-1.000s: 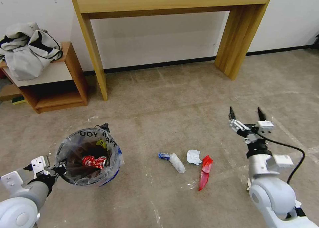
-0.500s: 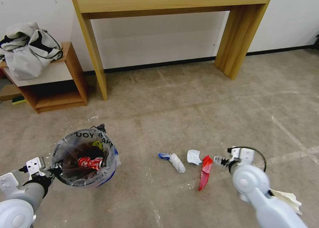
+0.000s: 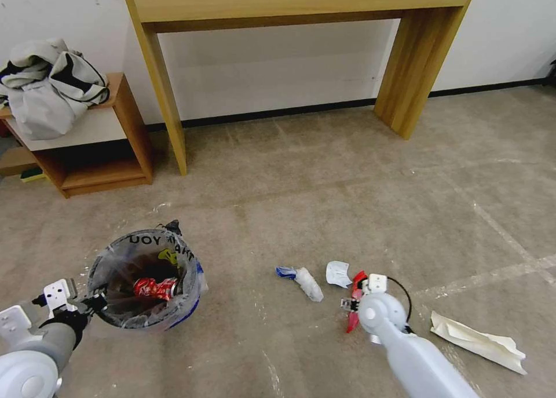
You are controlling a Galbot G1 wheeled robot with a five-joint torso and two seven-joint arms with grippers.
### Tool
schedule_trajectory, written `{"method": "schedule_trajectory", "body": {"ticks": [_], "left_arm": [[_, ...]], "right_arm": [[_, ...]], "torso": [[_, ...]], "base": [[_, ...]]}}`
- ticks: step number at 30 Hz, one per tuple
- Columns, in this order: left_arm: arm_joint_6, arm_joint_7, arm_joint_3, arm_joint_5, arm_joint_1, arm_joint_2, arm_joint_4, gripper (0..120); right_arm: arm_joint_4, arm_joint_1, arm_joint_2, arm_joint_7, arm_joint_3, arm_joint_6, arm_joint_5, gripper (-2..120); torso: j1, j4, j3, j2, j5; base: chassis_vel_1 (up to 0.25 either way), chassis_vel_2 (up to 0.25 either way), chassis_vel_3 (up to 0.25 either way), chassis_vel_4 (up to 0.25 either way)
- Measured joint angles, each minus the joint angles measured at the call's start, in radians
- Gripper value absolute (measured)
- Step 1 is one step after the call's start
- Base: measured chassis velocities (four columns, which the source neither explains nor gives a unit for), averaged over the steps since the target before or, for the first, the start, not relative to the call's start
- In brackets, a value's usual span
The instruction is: Pick up the trash bin and place the garbage on the floor into it.
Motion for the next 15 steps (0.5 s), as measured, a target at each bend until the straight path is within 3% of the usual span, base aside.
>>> {"method": "schedule_trajectory", "body": {"ticks": [15], "left_arm": [[-0.003,0.004,0.007,-0.003,-0.014,0.012,0.032,1]], "right_arm": [[-0.112,0.043,0.032,-0.091,0.019,0.070,-0.077,100]], "torso": [[0.000,0.0000,0.000,0.000,-0.0001]], "base": [[0.000,0.000,0.000,0.000]]}}
